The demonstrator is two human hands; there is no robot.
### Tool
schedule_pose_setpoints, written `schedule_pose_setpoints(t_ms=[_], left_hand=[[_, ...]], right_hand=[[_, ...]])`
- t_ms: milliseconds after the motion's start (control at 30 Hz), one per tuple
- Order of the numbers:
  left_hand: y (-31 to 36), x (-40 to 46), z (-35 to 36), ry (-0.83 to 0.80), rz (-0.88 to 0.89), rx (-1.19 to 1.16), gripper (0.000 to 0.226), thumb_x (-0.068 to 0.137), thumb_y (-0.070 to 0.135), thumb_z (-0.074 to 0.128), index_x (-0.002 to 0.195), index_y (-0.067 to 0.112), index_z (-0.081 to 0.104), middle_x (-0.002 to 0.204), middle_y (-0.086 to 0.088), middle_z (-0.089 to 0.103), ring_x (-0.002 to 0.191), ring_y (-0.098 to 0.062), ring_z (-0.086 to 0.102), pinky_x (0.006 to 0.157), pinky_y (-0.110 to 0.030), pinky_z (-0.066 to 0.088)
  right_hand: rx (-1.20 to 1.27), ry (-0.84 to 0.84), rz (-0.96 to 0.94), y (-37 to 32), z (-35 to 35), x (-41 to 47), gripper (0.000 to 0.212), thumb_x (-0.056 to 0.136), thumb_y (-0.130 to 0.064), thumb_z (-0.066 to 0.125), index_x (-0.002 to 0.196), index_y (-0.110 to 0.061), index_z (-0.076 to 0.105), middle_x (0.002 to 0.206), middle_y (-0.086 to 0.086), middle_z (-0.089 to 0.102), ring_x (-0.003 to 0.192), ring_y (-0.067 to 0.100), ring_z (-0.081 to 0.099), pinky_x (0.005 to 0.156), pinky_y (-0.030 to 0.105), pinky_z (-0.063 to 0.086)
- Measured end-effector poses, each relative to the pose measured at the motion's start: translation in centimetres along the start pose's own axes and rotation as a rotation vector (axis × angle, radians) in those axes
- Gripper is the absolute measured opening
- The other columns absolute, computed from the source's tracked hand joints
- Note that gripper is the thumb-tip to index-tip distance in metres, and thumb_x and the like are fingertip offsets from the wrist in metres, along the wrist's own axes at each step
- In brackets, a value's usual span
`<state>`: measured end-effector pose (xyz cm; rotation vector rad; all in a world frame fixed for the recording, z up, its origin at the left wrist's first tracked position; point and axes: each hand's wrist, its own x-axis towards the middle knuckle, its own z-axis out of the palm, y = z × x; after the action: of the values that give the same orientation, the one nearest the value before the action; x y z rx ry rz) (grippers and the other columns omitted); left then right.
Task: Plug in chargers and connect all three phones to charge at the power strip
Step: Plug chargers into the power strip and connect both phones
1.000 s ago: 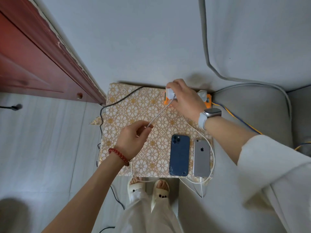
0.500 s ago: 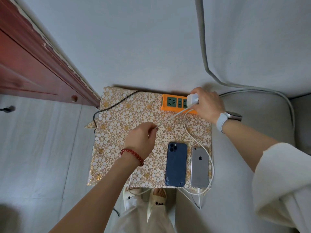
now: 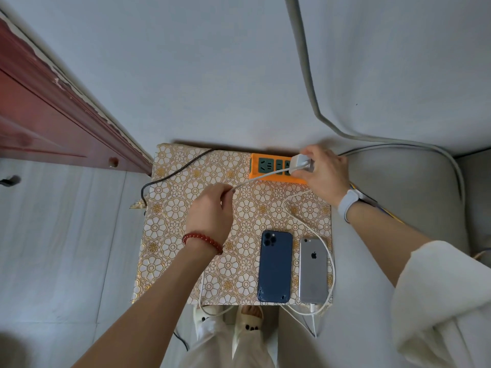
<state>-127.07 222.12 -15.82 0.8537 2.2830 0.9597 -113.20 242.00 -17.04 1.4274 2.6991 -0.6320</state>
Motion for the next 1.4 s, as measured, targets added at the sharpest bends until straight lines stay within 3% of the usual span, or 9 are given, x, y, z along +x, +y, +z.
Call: schedule_pose_setpoints(t_ms=[100,333,533,767,967,1267,1400], left_hand=[[0.1,0.9,-0.1,0.024,0.002,0.01,0.018,0.09,0.018,0.048,0.096,0.008,0.062,0.093,-0.007,0.065,0.074,-0.017,0.054,0.064,-0.03,0.046],[0.1,2.2,-0.5,0.024,-0.015,0.036,0.019,0.091,0.019,0.047,0.098,0.01,0.062,0.095,-0.008,0.065,0.074,-0.022,0.056,0.067,-0.036,0.051],[0.1,2.7,-0.4,0.044,-0.017,0.029,0.02,0.091,0.017,0.047,0.098,0.008,0.063,0.092,-0.008,0.065,0.071,-0.016,0.051,0.063,-0.027,0.041],[0.3,2.6,-0.4,0.037,-0.027,0.03,0.019,0.091,0.019,0.048,0.097,0.01,0.063,0.091,-0.006,0.065,0.073,-0.019,0.055,0.064,-0.031,0.048],[1.0,2.7,0.0,0.016,-0.049,0.02,0.019,0.091,0.02,0.047,0.097,0.011,0.063,0.093,-0.005,0.065,0.074,-0.018,0.054,0.065,-0.032,0.047],[0.5,3.1,-0.1,-0.004,-0.06,0.009,0.019,0.091,0.02,0.046,0.097,0.011,0.063,0.09,-0.005,0.064,0.071,-0.017,0.053,0.061,-0.027,0.042],[0.5,3.2,-0.1,0.005,-0.057,0.001,0.019,0.091,0.02,0.046,0.096,0.012,0.063,0.088,-0.005,0.064,0.07,-0.019,0.055,0.061,-0.031,0.047]], right_hand=[[0.023,0.001,-0.001,0.1,0.1,0.0,0.046,0.072,-0.037,0.071,0.111,-0.022,0.052,0.114,0.001,0.063,0.114,0.021,0.049,0.09,0.036,0.025],[0.116,0.021,0.029,0.0,0.3,0.2,0.044,0.07,-0.036,0.071,0.108,-0.024,0.053,0.114,-0.001,0.064,0.114,0.02,0.047,0.087,0.033,0.023],[0.163,0.059,0.05,-0.5,0.4,0.1,0.042,0.072,-0.033,0.07,0.109,-0.023,0.053,0.114,-0.003,0.064,0.113,0.021,0.047,0.091,0.037,0.024],[-0.033,0.052,-0.028,-0.3,0.4,0.2,0.044,0.078,-0.035,0.066,0.12,-0.026,0.056,0.102,0.008,0.067,0.101,0.025,0.055,0.093,0.033,0.016],[0.038,-0.005,0.009,-0.1,0.3,1.0,0.041,0.077,-0.023,0.064,0.118,-0.026,0.057,0.126,0.001,0.053,0.107,0.021,0.055,0.105,0.041,0.012],[0.122,-0.023,0.063,-0.5,0.0,1.4,0.04,0.072,-0.027,0.07,0.111,-0.028,0.06,0.125,-0.004,0.055,0.106,0.018,0.057,0.105,0.041,0.016],[0.11,-0.021,0.06,-0.6,0.0,1.4,0.041,0.073,-0.028,0.069,0.113,-0.027,0.059,0.127,-0.004,0.055,0.109,0.018,0.057,0.106,0.043,0.014]])
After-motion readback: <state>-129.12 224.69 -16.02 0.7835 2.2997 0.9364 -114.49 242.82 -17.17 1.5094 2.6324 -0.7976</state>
